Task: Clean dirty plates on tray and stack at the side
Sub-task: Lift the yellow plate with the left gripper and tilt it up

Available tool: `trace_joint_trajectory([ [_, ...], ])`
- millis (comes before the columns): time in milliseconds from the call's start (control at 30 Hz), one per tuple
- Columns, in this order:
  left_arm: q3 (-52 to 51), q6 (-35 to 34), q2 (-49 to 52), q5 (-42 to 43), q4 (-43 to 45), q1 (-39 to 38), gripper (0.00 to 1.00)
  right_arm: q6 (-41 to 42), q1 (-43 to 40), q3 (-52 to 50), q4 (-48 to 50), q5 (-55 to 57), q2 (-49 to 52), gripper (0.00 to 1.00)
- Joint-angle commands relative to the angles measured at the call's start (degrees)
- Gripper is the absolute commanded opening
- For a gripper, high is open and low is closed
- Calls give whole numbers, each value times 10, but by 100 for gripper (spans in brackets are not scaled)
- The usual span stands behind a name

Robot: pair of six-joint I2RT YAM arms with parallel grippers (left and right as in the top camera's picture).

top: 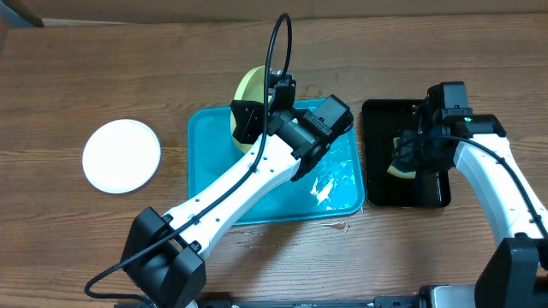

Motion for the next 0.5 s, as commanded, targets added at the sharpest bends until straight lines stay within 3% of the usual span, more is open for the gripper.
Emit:
trace_joint_trajectory([
  [0, -3, -18, -13, -40, 2, -1, 4, -2, 0, 0, 4, 5, -1, 5],
  [467, -3, -18, -13, -48, -2, 0, 4, -2, 0, 0, 4, 5, -1, 4],
])
